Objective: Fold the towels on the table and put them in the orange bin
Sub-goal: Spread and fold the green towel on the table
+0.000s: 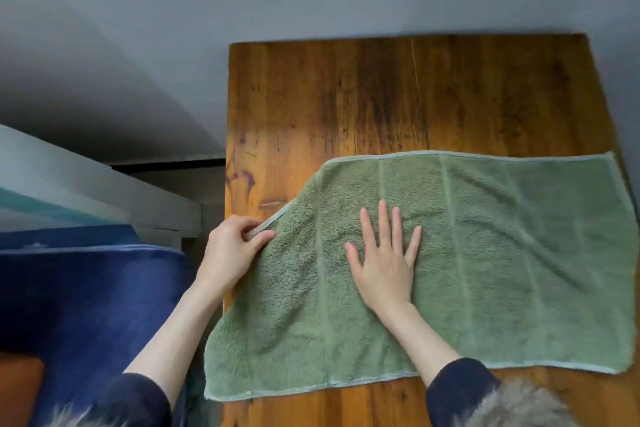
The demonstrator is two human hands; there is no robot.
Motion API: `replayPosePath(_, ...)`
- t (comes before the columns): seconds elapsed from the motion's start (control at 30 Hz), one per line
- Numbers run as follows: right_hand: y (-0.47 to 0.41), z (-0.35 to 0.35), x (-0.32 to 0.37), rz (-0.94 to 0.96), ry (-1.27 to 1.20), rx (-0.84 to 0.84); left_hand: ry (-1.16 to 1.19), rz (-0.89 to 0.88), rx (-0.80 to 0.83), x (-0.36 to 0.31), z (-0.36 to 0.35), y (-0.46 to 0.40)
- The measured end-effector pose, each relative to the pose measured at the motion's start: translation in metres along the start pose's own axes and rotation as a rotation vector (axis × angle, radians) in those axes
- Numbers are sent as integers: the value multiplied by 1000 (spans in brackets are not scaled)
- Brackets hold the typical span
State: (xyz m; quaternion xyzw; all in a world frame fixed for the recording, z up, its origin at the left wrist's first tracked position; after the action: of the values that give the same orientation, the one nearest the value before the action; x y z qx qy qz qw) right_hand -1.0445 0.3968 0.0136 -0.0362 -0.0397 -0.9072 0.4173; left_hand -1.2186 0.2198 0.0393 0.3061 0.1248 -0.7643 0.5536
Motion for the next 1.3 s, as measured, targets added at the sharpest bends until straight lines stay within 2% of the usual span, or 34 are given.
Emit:
replayPosePath(0.1,1,-2,1,-5,21,-63,84,19,-5,10,6,-5)
replayPosePath(0.23,2,-3,1,-2,14,-94,523,131,-24,11,26,-21)
replayPosePath(0.3,2,-3,0,-3,22,-93,567,108,-52,7,38,-35)
replayPosePath(0.5,2,-1,1,-16,22,-103,181,-159,-154,-7,69,-84)
replayPosePath(0.6,1,-1,1,-18,23,-113,-103,-242,-230,-10,68,-106)
replayPosePath(0.67,1,-2,1,-15,27,-111,-275,-229,-281,-8,63,-110)
replayPosePath(0.8,1,-3,0,-16,26,-116,-258,-259,-423,-19,50,-74)
replayPosePath(0.83,1,-3,0,-15,28,-116,-245,-289,-403,-20,40,-61)
replayPosePath(0.93,2,-4,0,-13,34,-116,-281,-333,-145,-12,-4,-29)
replayPosePath(1.0,2,-4,-1,-13,35,-121,-327,-324,-55,0,-21,-24)
replayPosePath(1.3,2,-4,1,-7,21,-74,-466,-303,-72,0,-27,-19)
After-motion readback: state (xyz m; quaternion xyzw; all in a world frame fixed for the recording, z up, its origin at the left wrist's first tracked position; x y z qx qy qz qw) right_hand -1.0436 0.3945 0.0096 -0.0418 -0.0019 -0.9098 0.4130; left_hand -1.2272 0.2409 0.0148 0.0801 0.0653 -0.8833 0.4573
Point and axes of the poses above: each hand's wrist, its own y-axis away from the middle knuckle, its own z-axis out of the back of the hand, x = y × z, the point moved 8 cm from there along -y, towards the middle knuckle, and after that the axes turned 14 degrees about -x, right-handed, at the moved point
